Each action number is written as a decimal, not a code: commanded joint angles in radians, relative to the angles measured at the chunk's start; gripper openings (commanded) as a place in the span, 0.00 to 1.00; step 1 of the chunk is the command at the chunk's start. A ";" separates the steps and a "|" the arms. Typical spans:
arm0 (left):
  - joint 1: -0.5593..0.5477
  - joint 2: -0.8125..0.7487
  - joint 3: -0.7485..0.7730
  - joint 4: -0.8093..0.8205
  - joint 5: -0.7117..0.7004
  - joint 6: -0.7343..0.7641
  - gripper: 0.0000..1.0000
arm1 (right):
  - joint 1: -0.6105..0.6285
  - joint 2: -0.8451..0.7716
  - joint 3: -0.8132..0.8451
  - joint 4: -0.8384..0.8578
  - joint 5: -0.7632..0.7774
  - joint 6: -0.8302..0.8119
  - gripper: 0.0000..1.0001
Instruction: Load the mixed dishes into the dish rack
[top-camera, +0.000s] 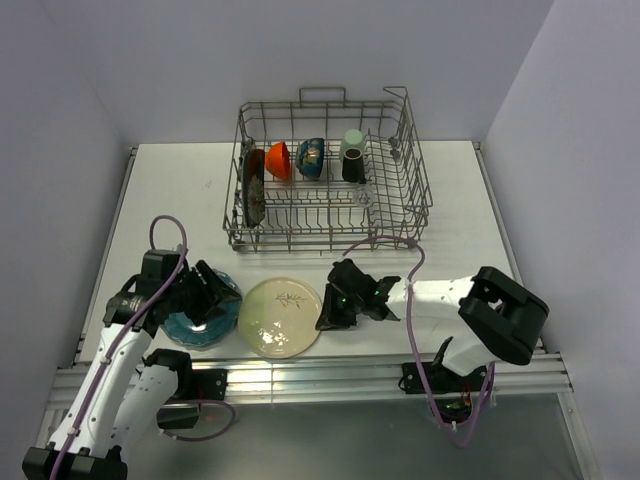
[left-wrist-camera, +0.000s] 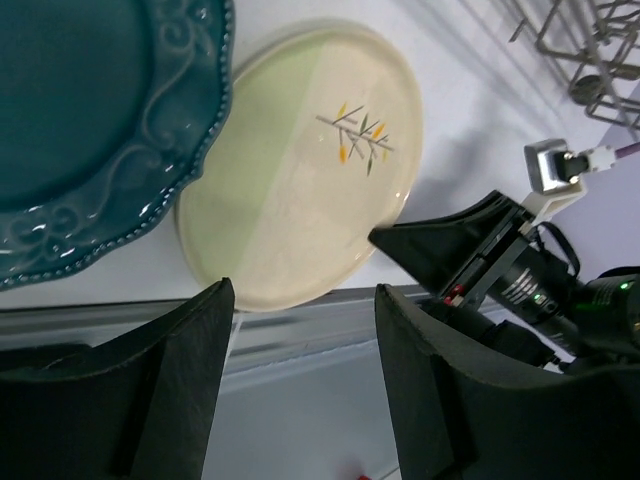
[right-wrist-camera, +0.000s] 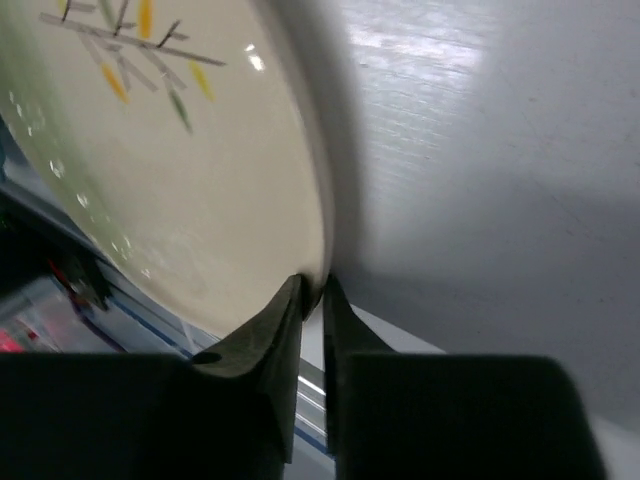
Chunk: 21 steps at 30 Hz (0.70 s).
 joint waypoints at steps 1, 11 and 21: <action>0.002 -0.006 -0.008 -0.077 -0.011 0.054 0.65 | 0.016 0.035 0.035 -0.064 0.080 0.000 0.10; 0.000 0.046 -0.052 -0.058 0.022 0.084 0.68 | 0.017 -0.107 0.062 -0.136 0.073 0.062 0.00; -0.032 0.113 -0.126 0.040 0.096 0.088 0.68 | -0.088 -0.168 0.026 -0.069 -0.040 0.148 0.00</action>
